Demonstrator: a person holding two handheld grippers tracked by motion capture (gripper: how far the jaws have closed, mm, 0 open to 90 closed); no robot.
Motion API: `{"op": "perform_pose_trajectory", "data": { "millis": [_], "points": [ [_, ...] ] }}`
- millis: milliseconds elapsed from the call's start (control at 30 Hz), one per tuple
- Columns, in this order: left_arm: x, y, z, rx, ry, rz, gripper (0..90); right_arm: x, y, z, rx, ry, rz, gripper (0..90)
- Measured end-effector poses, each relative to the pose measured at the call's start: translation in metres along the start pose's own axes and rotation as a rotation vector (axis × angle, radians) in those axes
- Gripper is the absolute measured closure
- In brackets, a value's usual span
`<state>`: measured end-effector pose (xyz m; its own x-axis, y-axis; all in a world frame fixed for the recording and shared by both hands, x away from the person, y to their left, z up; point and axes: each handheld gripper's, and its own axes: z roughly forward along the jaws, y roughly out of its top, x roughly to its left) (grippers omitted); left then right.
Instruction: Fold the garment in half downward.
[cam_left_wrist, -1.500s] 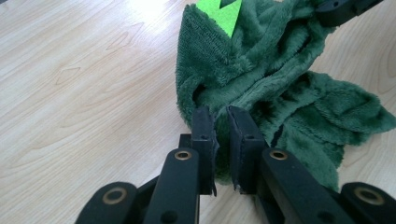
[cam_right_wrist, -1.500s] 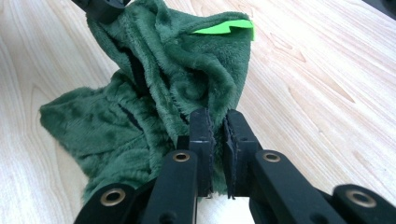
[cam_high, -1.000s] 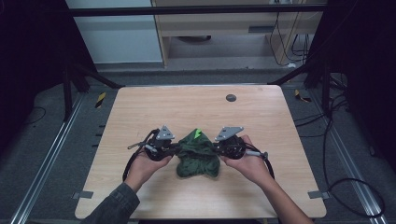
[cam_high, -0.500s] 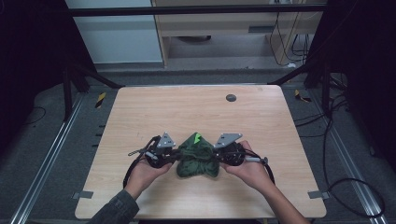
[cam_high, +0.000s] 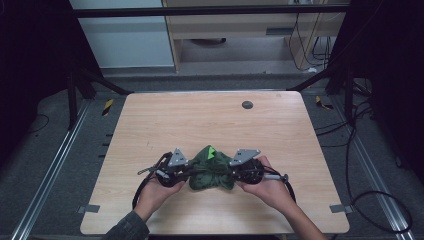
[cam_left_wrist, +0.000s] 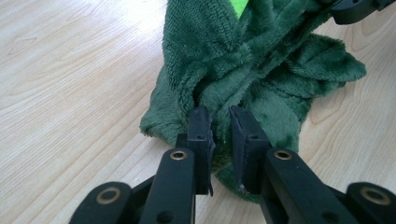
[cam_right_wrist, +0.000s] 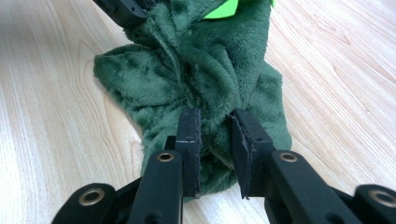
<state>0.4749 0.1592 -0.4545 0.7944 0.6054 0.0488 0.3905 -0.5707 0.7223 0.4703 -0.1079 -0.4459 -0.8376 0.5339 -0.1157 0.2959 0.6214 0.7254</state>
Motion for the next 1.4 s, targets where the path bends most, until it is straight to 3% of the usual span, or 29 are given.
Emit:
{"op": "perform_pose_trajectory", "data": {
  "millis": [633, 1100, 1400],
  "points": [
    [-0.01, -0.017, 0.0, -0.03, -0.002, -0.017, 76.8, 0.009, -0.013, -0.001, 0.012, 0.012, -0.007, 69.0],
    [-0.013, -0.025, 0.004, -0.009, -0.014, -0.017, 75.6, 0.009, -0.018, -0.001, 0.02, 0.013, 0.007, 67.1],
    [-0.007, -0.025, 0.011, -0.012, 0.01, -0.027, 76.7, 0.008, -0.02, 0.004, 0.02, 0.012, 0.02, 65.3]
  ]
}}
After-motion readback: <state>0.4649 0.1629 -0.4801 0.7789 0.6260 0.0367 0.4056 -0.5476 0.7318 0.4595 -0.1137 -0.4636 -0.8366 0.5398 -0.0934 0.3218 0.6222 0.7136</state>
